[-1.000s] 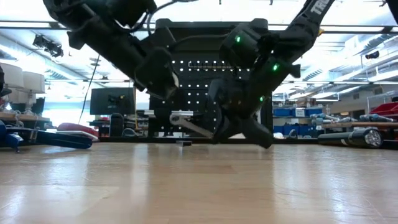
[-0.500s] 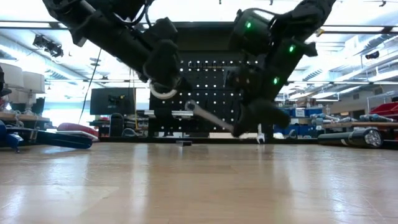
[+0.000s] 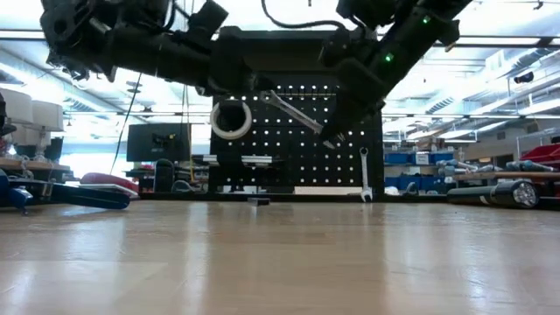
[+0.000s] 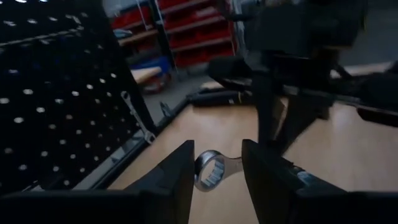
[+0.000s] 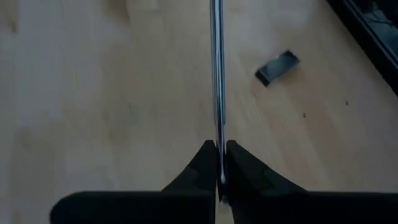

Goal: Hang tools onto peg board
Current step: Hang the wrench onto the black pegboard

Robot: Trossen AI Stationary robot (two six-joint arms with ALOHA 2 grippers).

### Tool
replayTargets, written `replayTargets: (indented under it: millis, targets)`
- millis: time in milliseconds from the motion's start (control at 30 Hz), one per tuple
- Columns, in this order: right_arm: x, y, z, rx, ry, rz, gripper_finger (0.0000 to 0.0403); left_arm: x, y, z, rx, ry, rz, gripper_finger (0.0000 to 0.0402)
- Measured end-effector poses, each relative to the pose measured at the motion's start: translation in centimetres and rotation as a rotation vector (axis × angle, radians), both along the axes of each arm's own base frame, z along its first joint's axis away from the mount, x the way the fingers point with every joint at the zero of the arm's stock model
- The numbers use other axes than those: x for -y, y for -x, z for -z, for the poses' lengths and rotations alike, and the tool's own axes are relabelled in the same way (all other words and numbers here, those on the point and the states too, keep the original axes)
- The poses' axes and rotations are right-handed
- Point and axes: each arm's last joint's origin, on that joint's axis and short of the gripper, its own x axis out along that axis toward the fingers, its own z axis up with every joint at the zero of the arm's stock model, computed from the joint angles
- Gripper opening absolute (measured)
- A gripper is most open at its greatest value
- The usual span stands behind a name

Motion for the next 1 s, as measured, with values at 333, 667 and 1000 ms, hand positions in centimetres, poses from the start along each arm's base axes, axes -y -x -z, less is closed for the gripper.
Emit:
replayTargets:
  millis: [333,667,1000]
  targets:
    - [-0.2,-0.3,0.1,0.157,-0.1,-0.041,0.0029,0.0,1.7,1.1,0.127,0.135,0.07,0.0138]
    - [0.3,0.7,1.8,0.319,-0.116,-0.004,0.0032,0.1,1.7,1.6,0.133,0.251,0.09,0.0138]
    - [1.3,0.7,1.8,0.32,-0.078,0.023,0.0032,0.0,-0.6,0.2,0.026,0.257,0.009,0.0137]
